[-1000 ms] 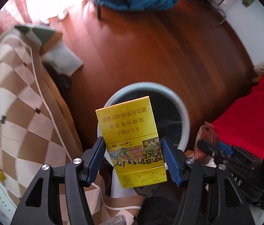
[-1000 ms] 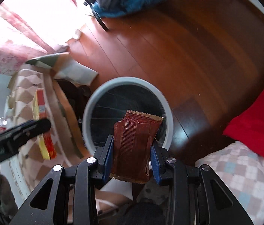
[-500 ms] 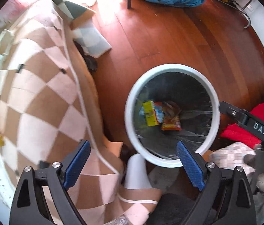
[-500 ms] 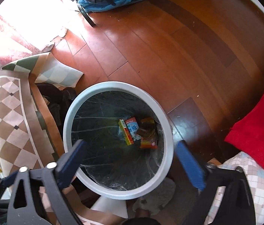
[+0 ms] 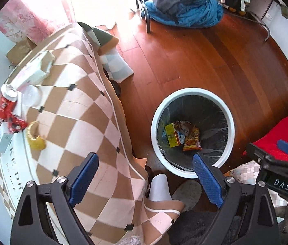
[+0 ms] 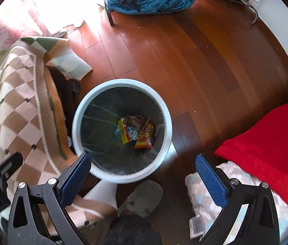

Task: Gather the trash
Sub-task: 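Move both tools back toward the table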

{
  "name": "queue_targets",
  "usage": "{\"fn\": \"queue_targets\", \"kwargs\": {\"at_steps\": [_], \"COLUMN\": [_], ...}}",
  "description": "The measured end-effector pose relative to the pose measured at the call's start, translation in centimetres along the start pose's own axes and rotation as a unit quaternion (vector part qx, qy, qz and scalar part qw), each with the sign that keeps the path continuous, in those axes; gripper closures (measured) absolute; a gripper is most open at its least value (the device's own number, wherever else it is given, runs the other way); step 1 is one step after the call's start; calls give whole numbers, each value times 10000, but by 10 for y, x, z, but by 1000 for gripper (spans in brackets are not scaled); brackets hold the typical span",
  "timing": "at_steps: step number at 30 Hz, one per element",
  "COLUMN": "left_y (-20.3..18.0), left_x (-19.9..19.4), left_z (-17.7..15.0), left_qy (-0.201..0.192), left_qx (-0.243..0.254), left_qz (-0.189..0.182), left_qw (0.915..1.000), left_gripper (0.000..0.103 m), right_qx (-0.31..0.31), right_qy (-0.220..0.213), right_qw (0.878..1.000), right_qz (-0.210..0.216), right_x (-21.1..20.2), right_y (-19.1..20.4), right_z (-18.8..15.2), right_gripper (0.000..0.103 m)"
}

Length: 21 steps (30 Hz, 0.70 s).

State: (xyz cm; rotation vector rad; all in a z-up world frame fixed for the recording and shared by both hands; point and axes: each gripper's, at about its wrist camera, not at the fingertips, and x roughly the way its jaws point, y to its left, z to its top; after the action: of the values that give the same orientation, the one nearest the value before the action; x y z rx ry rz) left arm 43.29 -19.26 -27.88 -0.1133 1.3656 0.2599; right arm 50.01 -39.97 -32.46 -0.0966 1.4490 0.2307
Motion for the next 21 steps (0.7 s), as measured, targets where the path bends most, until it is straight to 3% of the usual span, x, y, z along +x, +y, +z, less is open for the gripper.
{"fn": "queue_targets", "kwargs": {"at_steps": [11,21], "left_y": [18,48], "left_x": [-77,-153], "left_z": [-17,-33], "left_qy": [-603,-1270], "left_qx": [-79,-269], "left_qz": [-243,-391], "left_qw": [9979,9908], "left_gripper": [9,9], "right_qx": [-2,140], "right_qy": [-498,-1376], "right_qw": [9985,9892], "right_qz": [217,476], "right_x": [-88,-185], "right_y": [13,34], "right_z": [-31,-53], "right_gripper": [0,0]}}
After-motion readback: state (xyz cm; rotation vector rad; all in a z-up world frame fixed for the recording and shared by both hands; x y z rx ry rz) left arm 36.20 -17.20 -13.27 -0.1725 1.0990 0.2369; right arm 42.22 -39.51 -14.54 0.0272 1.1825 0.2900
